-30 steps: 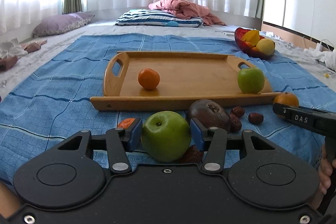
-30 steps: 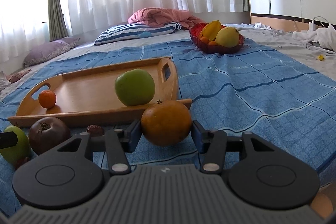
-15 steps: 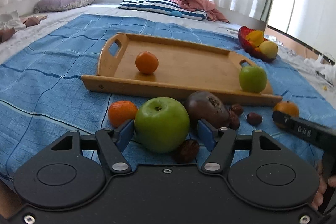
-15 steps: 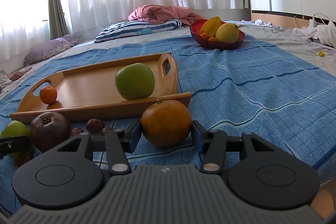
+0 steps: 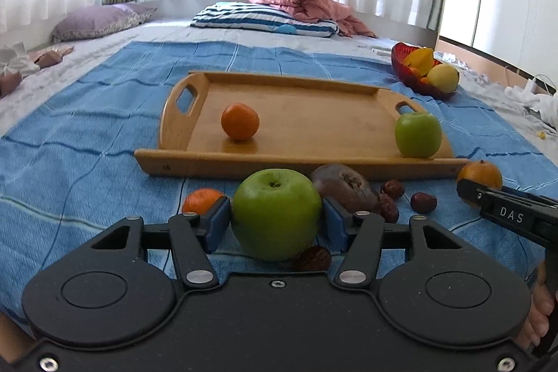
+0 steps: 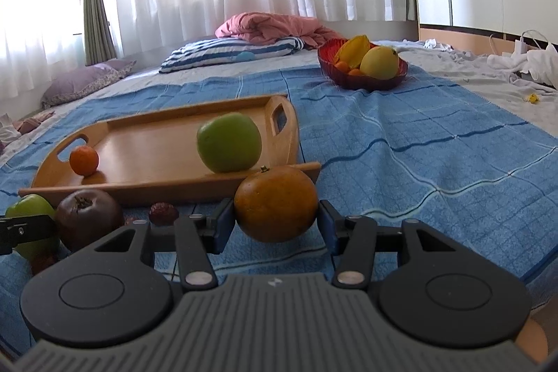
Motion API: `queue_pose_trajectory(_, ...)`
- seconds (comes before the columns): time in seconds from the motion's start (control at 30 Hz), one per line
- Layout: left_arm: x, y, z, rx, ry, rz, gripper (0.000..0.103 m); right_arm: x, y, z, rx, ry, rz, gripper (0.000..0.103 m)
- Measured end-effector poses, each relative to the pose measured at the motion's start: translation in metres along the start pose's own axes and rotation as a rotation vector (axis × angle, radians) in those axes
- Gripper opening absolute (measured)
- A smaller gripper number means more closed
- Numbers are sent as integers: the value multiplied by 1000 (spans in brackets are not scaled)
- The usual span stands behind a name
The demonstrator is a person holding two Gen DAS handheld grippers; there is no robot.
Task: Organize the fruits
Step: 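Lift the green apple with the left tool while the right tool carries the orange over the tray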
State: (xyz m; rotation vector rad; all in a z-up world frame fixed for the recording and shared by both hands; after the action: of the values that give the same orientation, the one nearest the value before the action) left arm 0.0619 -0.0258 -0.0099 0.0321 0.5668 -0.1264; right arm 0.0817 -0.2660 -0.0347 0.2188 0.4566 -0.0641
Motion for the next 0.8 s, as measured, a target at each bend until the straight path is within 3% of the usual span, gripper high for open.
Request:
queue_pose_trajectory(0.43,11,37,63,-34,-48,18,55,8,3,51,18,-37,53,55)
queue_pose_trajectory(0.8,58,64,125,-82,-12,-10,55,64,18,110,30,118,116,55)
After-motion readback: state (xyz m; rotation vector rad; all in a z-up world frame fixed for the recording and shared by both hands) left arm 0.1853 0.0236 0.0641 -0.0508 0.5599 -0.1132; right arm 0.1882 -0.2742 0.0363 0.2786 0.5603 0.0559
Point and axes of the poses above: each gripper's, at about its wrist camera, not at the fingertips, and x roughly the way its jaws point, y to its left, z to its top, the point moved 6 cm from there along x, roughly the way its jaws point, and after that the axes turned 5 degrees about x, right-handed, at the moved point
